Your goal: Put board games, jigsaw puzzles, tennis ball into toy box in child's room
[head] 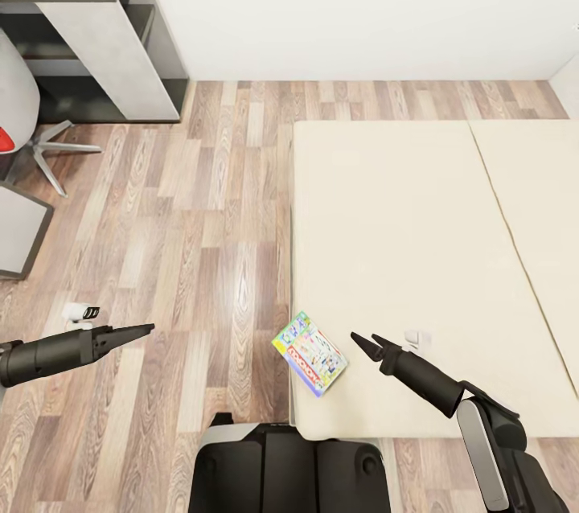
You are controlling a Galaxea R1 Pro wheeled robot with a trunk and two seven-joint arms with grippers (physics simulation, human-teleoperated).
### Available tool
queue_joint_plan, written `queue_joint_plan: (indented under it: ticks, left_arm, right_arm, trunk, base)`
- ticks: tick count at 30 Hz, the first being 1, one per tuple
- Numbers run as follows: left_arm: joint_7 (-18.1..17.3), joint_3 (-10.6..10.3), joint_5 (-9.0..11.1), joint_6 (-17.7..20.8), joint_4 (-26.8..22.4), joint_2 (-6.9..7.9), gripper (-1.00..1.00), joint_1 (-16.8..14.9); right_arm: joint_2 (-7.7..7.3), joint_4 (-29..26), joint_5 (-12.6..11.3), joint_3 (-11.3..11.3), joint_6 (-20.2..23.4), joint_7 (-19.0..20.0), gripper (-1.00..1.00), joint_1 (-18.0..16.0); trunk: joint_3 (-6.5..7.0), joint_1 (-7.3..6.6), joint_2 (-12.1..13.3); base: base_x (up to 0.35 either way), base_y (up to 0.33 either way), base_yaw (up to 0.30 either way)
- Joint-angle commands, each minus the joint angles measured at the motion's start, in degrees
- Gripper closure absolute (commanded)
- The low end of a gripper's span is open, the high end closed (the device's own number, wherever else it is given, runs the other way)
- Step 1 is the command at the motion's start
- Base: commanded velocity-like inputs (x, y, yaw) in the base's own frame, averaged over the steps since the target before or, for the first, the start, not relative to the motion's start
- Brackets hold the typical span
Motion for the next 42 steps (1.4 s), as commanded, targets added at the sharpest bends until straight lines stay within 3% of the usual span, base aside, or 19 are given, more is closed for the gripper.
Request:
queue_joint_plan:
  ticks: [1, 16, 20, 26, 30, 31, 33, 36, 42]
  left_arm:
    - [-0.25, 0.0, -0.06, 0.61, -0.01, 0.01, -1.0, -0.02]
    - [0.59, 0.02, -0.31, -0.39, -0.01, -0.03, -1.0, -0.02]
    - [4.9, 0.01, -0.38, -0.82, 0.05, -0.06, -1.0, -0.02]
    - [17.79, -0.03, -0.39, -0.96, 0.08, -0.18, -1.0, -0.08]
    - [29.9, -0.28, -0.41, -0.96, 0.18, -0.41, -1.0, -0.22]
    - [34.54, -0.39, -0.39, -0.92, 0.3, -0.52, -1.0, -0.33]
    - [39.04, -0.68, -0.34, -0.9, 0.36, -0.93, -1.0, -0.41]
    - [41.82, -0.95, -0.38, -0.91, 0.41, -1.45, -1.0, -0.49]
    - [42.71, -1.04, -0.39, -0.96, 0.43, -1.64, -1.0, -0.54]
  right_arm:
    - [0.0, -0.01, -0.29, -0.06, 0.4, 0.06, -1.0, -0.02]
    - [0.0, 0.23, -0.14, -0.06, 0.02, -0.59, -1.0, -0.02]
    - [-0.04, 1.16, -0.07, -0.08, -0.65, -0.7, -1.0, -0.02]
    - [-0.08, 4.58, -0.01, -0.19, -2.29, -1.97, -1.0, -0.13]
    - [-0.05, 5.45, 0.15, -0.18, -2.46, -6.34, -1.0, -0.32]
    - [-0.03, 5.52, 0.25, -0.03, -2.45, -8.54, -1.0, -0.35]
    - [0.02, 5.54, 0.3, 0.18, -2.43, -11.04, -1.0, -0.36]
    - [0.07, 5.48, 0.33, 0.34, -2.37, -13.15, -1.0, -0.37]
    - [0.14, 5.57, 0.32, 0.36, -2.39, -13.99, -1.0, -0.37]
  trunk:
    - [0.04, 0.04, -0.08]
    - [1.45, 0.04, -0.08]
    - [1.82, 0.04, -0.08]
    - [2.39, 0.04, -0.08]
    - [2.76, 0.04, -0.08]
    - [2.86, 0.04, -0.08]
    - [3.05, 0.04, -0.08]
    - [3.33, 0.04, -0.08]
    - [3.89, 0.04, -0.08]
  base:
    - [0.0, 0.0, 0.0]
    - [0.0, 0.0, 0.0]
    - [0.0, 0.0, 0.0]
    - [0.0, 0.0, 0.0]
    - [0.0, 0.0, 0.0]
    - [0.0, 0.0, 0.0]
    - [0.0, 0.0, 0.0]
    - [0.0, 0.0, 0.0]
    - [0.0, 0.0, 0.0]
